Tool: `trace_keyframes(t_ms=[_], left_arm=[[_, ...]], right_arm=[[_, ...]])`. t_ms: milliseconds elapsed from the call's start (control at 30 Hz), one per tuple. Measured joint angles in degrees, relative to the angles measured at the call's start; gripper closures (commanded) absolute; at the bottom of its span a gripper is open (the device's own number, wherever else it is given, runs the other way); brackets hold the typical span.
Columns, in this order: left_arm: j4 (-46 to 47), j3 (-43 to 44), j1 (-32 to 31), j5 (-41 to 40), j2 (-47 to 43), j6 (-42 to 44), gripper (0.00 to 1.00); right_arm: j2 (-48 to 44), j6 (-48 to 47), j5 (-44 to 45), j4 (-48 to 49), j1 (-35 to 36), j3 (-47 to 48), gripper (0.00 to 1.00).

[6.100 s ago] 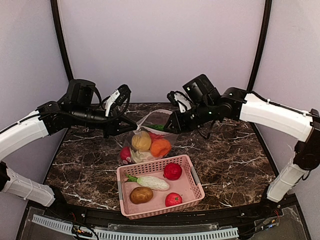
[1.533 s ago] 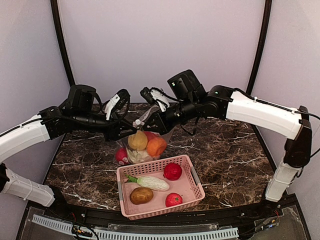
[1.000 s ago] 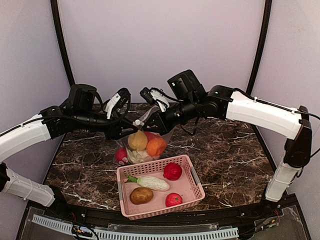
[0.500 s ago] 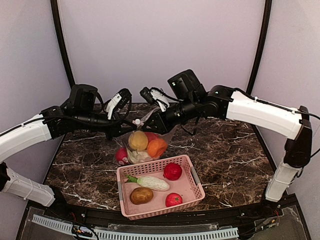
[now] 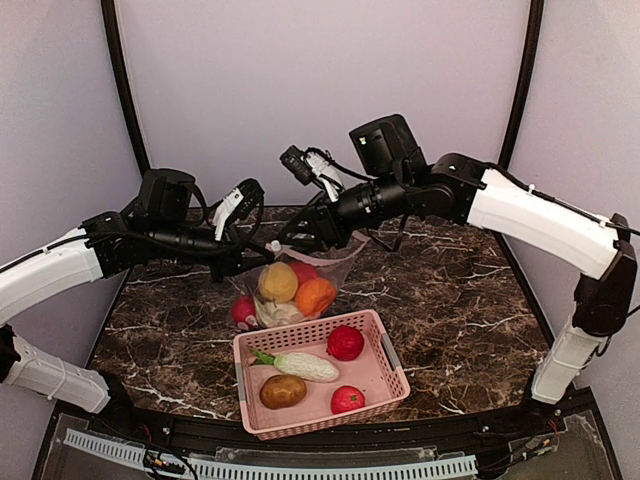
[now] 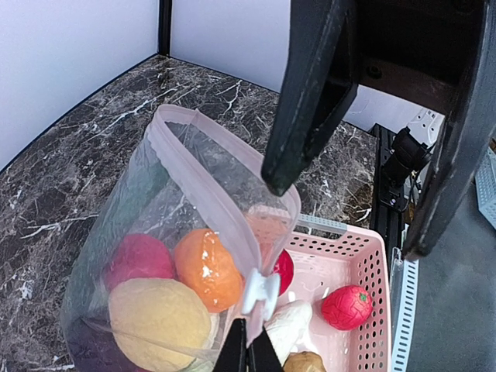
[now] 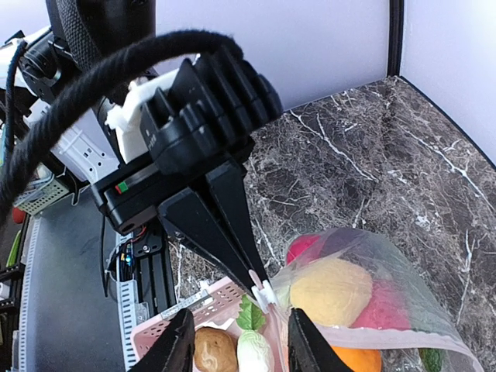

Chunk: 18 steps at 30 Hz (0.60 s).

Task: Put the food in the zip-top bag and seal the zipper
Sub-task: Pass from the right arm to the left, then pick up the fake fruit from the bin.

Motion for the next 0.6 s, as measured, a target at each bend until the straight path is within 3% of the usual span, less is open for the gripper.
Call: trace_keyframes(t_ms=[400, 600], left_arm=[[-0.02, 0.0, 0.0, 0.24, 0.0, 0.13, 0.99], [-0.02, 0.02, 0.0, 0.22, 0.0, 0.24, 0.99]], right_arm=[[5.44, -4.11, -7.41, -0.63, -2.01, 3.85, 0.55], [6.91, -5.09, -9.29, -1.07, -2.32, 3.93, 0.6]])
